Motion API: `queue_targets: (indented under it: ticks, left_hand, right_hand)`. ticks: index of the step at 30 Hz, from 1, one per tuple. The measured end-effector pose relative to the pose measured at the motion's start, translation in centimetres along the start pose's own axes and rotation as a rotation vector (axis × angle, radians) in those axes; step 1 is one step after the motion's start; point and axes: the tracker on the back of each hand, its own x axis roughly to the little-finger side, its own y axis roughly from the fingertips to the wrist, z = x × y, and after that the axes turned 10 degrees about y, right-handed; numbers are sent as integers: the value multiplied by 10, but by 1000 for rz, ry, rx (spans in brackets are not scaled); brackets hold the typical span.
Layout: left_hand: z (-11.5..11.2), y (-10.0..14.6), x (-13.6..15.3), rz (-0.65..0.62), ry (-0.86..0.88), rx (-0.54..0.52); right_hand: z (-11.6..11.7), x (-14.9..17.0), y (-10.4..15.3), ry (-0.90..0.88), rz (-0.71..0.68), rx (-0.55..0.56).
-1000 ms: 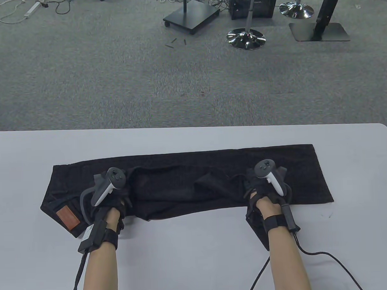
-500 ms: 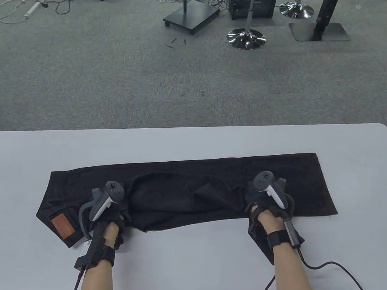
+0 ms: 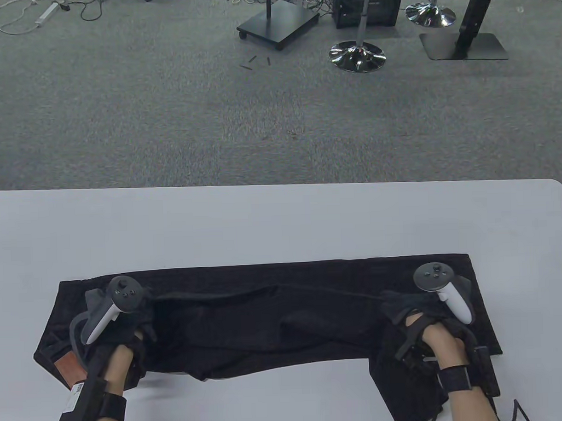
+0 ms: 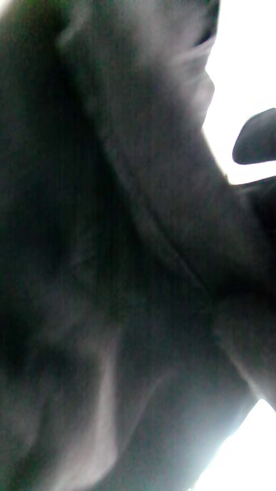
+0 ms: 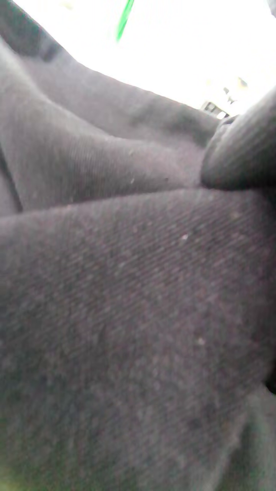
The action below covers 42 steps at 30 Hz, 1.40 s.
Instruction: Fold trousers
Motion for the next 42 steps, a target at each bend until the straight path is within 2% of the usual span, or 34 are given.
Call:
queue_targets:
  ticks: [3,6,9,11,12,13,14,15,17,18,20,23,28,31,35,38,42]
  left_hand:
    - [26,5,-1,16,-13,-107]
    - [41,5,-6,12,-65,-182]
    - [45,1,-13,15,-134,-216]
    - [40,-3,-14,26,-148,-200]
    - [36,-6,-14,28,-142,-187]
    - [30,-9,-14,31,-133,-179]
    - [26,-11,-14,34,-129,-173]
    - [19,-14,-13,39,-132,-160]
    - [7,-19,-9,56,-142,-137]
    - [2,-21,-7,64,-136,-126]
    - [-8,-26,0,82,-126,-102]
    - [-20,-31,7,95,-110,-77]
    - [-31,-37,6,100,-79,-34]
    - [-32,-39,2,101,-74,-19]
    - [-31,-33,-15,51,-88,1]
    - [-32,-29,-27,21,-85,3]
    - [-41,-32,-34,25,-101,39]
  right_hand:
    - [-35,-3,13,-129,-53,-9]
    - [-62,-13,23,-180,-84,-42]
    - [-83,-29,29,-115,-75,-84]
    - [-87,-36,27,-81,-39,-110]
    - [-89,-40,25,-59,3,-55]
    - [-88,-43,22,-1,33,75]
    - [-88,-46,19,47,34,168]
    - [-82,-49,14,111,18,312]
    - [-67,-51,4,127,-14,461]
    - [-58,-49,-1,118,-16,493]
    - [-44,-41,-13,127,13,476]
    - [-35,-22,-22,124,66,415]
    - [-22,23,-28,47,116,122]
    - [-9,38,-29,56,148,-26]
    - [7,46,-37,176,216,-27]
    - [15,41,-40,209,224,22]
    - [20,23,-36,366,226,118]
